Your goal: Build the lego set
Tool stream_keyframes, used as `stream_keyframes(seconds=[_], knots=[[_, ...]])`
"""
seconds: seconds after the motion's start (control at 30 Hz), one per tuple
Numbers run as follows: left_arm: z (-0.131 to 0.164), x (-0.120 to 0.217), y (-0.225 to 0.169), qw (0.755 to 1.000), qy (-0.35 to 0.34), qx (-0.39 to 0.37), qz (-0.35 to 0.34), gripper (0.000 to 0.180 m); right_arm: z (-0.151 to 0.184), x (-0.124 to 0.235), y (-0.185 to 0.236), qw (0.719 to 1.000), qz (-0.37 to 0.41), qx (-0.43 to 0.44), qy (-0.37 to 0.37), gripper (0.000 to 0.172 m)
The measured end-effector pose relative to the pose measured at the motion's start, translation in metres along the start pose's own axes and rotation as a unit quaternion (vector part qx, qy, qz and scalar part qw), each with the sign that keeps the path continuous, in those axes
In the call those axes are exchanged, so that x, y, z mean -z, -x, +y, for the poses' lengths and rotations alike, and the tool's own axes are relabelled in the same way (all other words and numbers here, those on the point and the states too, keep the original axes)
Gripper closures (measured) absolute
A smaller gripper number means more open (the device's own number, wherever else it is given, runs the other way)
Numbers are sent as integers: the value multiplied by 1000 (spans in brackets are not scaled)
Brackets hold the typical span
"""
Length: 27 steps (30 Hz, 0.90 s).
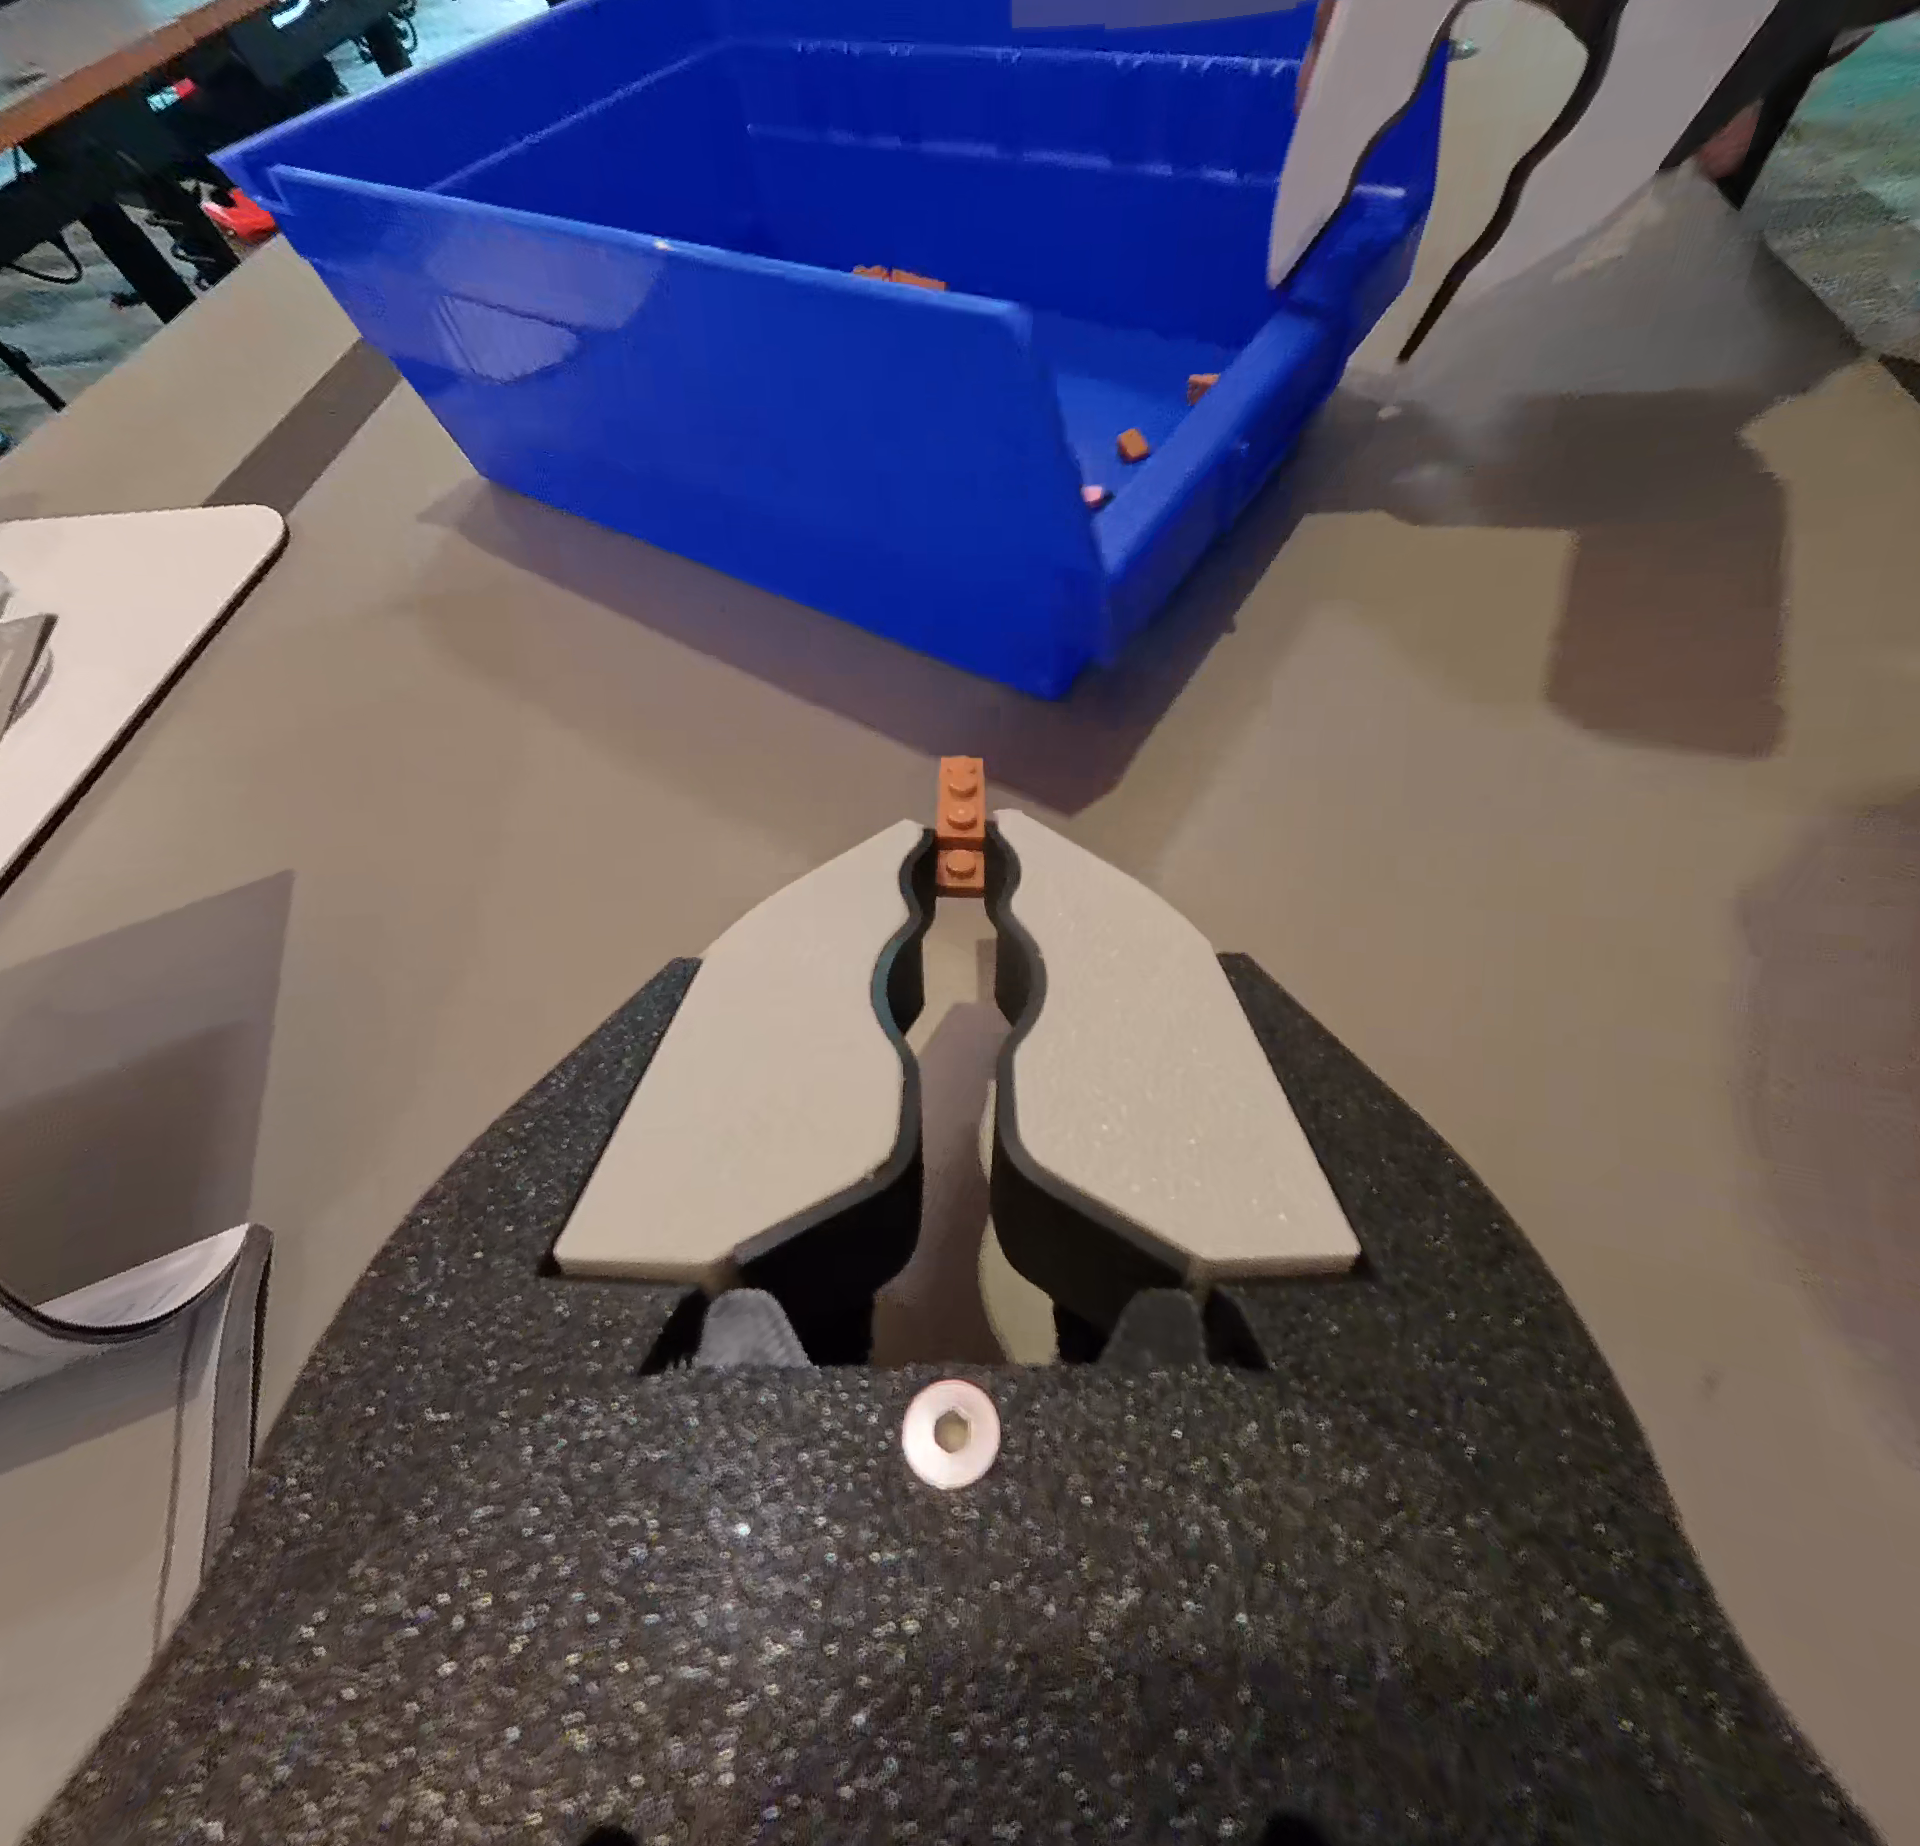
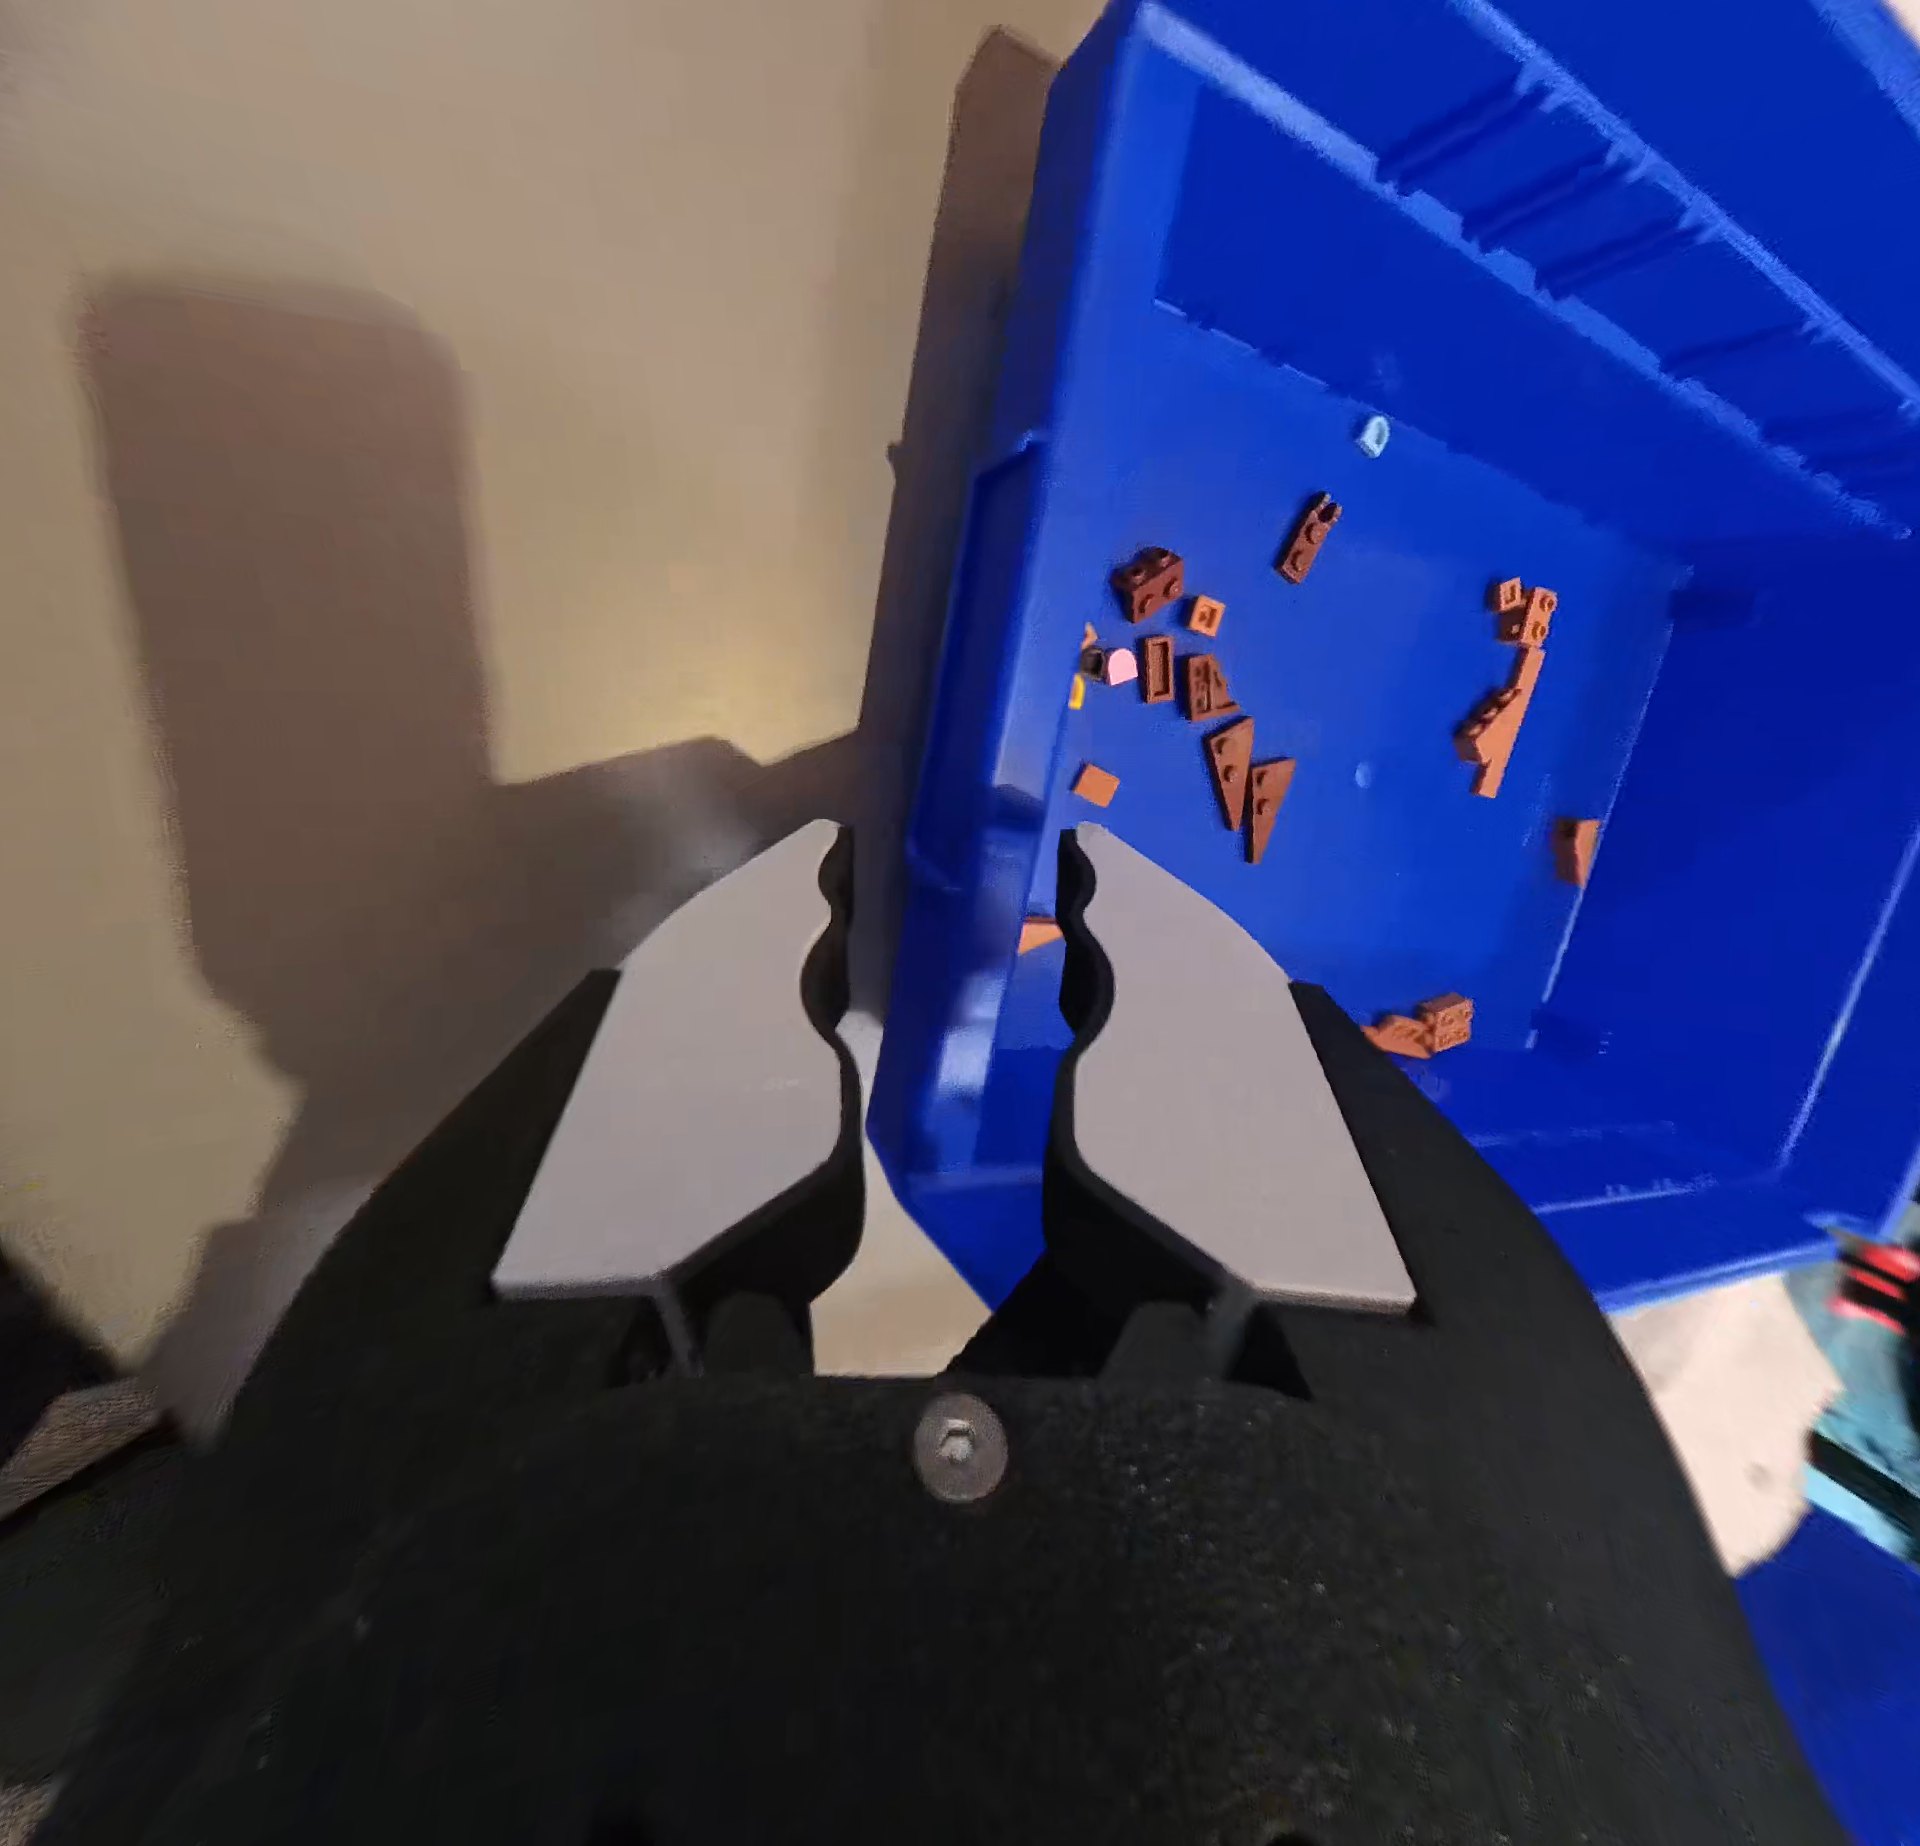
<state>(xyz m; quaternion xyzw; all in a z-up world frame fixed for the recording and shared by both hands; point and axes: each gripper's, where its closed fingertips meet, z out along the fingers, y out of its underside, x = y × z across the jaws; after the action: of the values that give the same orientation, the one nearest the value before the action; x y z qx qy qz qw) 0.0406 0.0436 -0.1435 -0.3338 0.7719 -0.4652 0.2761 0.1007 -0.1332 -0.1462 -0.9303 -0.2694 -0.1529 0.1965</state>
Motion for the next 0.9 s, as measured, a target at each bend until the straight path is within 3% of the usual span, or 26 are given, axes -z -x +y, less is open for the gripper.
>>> stream_keyframes(seconds=[0.13,0.23,0.37,0.6,0.77,0.9], knots=[[-1,4,4,1000,-9,12,-4,173,4,31,-9,997,-32,-40,-49,137],[0,3,4,1000,-5,9,-5,172,28,39,-35,999,14,-36,-5,137],[1,2,4,1000,-2,8,-7,172,38,39,-31,1000,-13,-12,16,137],[1,2,3,1000,0,5,-9,172,15,34,-64,998,-12,56,-19,141],[1,2,4,1000,-1,5,-10,173,22,15,-69,998,-18,60,-3,145],[1,2,4,1000,0,6,-9,172,27,24,-73,999,5,40,-21,144]])
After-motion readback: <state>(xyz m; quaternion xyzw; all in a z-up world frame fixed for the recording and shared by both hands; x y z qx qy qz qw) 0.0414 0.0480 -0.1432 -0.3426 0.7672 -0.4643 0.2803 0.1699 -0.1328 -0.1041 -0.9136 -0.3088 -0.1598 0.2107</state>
